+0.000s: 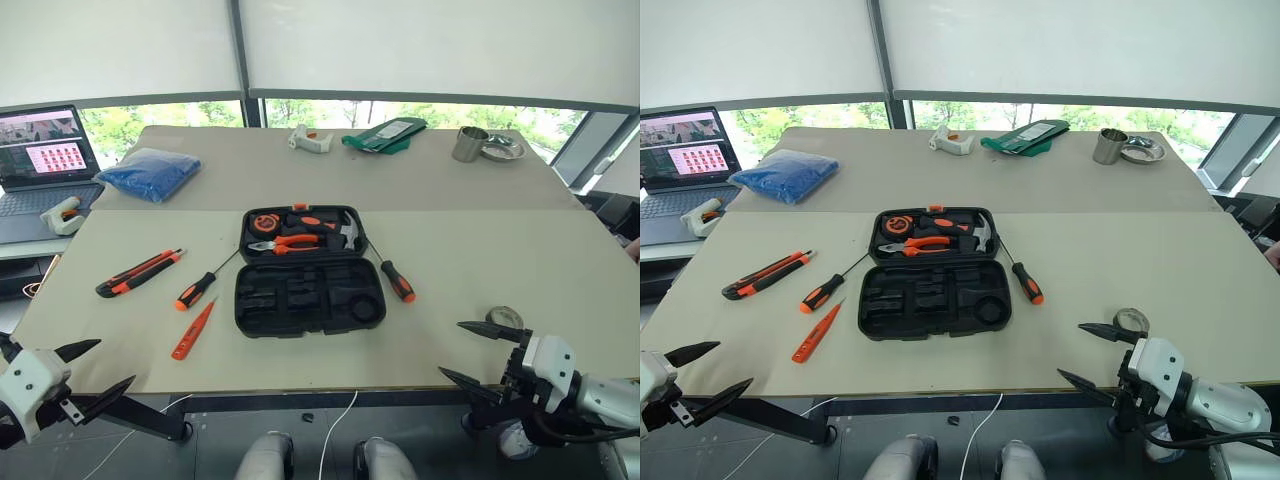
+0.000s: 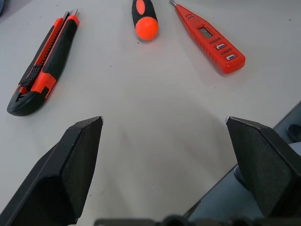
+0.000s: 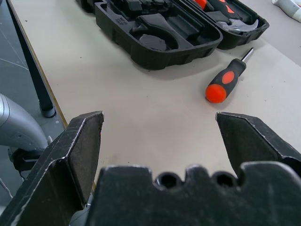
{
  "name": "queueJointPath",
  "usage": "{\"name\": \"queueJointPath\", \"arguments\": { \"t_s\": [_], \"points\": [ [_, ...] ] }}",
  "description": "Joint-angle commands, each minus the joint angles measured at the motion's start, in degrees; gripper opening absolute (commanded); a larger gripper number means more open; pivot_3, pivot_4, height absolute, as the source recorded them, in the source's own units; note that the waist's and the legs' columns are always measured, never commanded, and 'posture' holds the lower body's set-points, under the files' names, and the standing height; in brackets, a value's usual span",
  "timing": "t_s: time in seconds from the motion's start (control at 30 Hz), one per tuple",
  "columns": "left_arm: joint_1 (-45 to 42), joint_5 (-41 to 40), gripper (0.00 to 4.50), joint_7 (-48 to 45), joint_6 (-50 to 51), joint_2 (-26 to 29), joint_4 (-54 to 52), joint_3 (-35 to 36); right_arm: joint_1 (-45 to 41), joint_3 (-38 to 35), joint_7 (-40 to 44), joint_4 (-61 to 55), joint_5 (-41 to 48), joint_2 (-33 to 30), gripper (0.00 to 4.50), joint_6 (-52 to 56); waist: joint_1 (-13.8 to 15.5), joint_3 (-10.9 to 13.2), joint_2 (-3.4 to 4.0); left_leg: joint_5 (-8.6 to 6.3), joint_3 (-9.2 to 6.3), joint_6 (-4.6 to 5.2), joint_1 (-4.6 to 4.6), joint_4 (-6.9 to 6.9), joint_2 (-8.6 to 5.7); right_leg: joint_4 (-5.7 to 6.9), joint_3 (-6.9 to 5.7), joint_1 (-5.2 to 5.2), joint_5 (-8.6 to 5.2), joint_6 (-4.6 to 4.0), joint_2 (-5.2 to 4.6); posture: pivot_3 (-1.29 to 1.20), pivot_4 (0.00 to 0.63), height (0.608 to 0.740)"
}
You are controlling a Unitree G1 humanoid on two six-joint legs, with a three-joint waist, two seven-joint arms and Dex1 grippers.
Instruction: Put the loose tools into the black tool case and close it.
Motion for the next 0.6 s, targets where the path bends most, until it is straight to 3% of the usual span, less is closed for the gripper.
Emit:
{"name": "queueJointPath", "arguments": {
  "t_s": [0.03, 0.2, 0.33, 0.6],
  "points": [
    [-0.7, -2.5, 4.50, 1.3, 1.1, -0.8, -1.7, 2.3, -1.0, 0.2, 1.2, -0.6, 1.4, -0.4, 4.43, -0.1, 0.0, 0.0, 0.00, 0.00, 0.00, 0.00, 0.00, 0.00, 0.00, 0.00, 0.00, 0.00, 0.00, 0.00, 0.00, 0.00, 0.150, 0.740],
    [-2.4, -7.1, 4.50, 4.9, 7.0, -2.4, -2.7, 5.3, -5.6, 1.8, 2.7, -4.7, 7.1, 1.0, 4.43, 2.2, -0.1, 0.0, -0.04, 0.00, 0.01, 0.00, 0.02, 0.03, 0.04, 0.09, 0.01, 0.08, 0.05, 0.03, 0.03, 0.00, 0.150, 0.740],
    [-1.6, -10.2, 4.50, 8.7, 14.2, -2.9, -2.3, 9.6, -11.1, 0.9, -1.6, -8.4, 14.6, 2.0, 4.43, 12.2, -0.2, 0.0, -0.07, 0.01, 0.06, 0.01, 0.08, 0.08, 0.04, 0.23, 0.01, 0.07, 0.07, 0.02, 0.13, 0.00, 0.150, 0.740],
    [0.7, -12.8, 4.50, 16.5, 26.0, -5.8, -0.9, 14.9, -14.9, -0.4, -1.6, -6.9, 16.5, 4.4, 4.43, 13.8, 0.2, -0.1, -0.15, -0.05, 0.08, 0.08, 0.14, 0.07, 0.01, 0.16, -0.05, 0.01, 0.07, 0.02, 0.09, 0.00, 0.150, 0.740]
  ]
}}
